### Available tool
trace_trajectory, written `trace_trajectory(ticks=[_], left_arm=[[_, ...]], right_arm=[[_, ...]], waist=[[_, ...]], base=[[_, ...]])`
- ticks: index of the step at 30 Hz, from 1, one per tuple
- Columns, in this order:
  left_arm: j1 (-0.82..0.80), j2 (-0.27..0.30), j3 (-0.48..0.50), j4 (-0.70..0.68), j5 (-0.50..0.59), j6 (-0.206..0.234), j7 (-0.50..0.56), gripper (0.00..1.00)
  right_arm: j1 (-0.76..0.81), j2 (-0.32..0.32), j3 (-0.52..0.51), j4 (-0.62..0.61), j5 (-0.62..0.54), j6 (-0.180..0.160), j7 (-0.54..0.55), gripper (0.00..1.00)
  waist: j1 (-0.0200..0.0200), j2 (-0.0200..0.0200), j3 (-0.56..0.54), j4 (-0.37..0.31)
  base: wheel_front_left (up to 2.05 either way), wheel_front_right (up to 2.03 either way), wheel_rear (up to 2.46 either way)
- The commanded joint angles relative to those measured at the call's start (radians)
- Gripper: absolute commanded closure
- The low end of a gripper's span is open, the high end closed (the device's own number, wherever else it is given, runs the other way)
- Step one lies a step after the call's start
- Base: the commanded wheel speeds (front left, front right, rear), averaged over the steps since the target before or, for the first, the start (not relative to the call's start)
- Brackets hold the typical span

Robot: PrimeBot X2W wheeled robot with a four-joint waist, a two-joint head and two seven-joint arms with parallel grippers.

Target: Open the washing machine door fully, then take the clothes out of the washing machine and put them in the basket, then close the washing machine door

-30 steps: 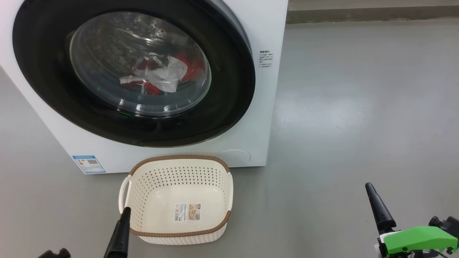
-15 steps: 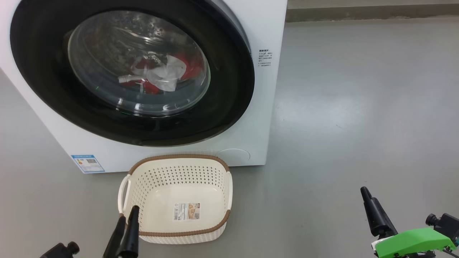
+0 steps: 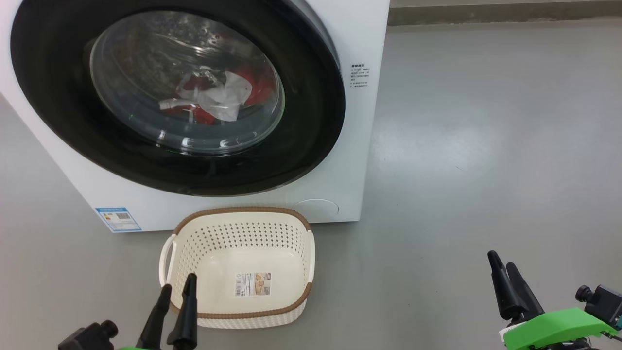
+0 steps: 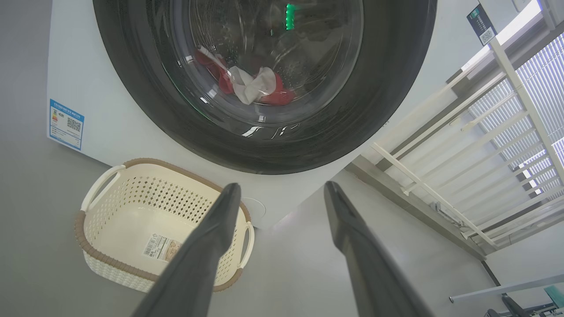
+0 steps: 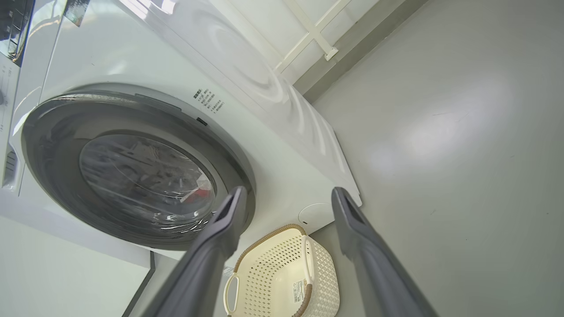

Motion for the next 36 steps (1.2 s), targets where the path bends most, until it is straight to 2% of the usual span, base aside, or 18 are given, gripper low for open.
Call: trace_trajectory(ticks=[1,27,36], left_arm=[[-0.004,0.018,0.016,-0.035,0.030,0.007,-0.012,0.00],[0.011,0.021,-0.004,-0.067,0.339,0.031,-0.088,0.00],[0.017,0.022,0.006,-0.062,0.415,0.033,-0.117,0.00]], right_arm=[[-0.006,-0.022,0.020,-0.032,-0.022,0.000,-0.013,0.00],[0.016,-0.046,0.042,-0.048,-0.255,0.000,-0.090,0.00],[0.024,-0.046,0.034,-0.060,-0.337,0.000,-0.119,0.00]], waist=[[0.0000,0.0000,0.000,0.000],[0.0000,0.0000,0.009,-0.001],[0.0000,0.0000,0.013,-0.004]], base=[[0.00,0.00,0.00],[0.00,0.00,0.00],[0.00,0.00,0.00]])
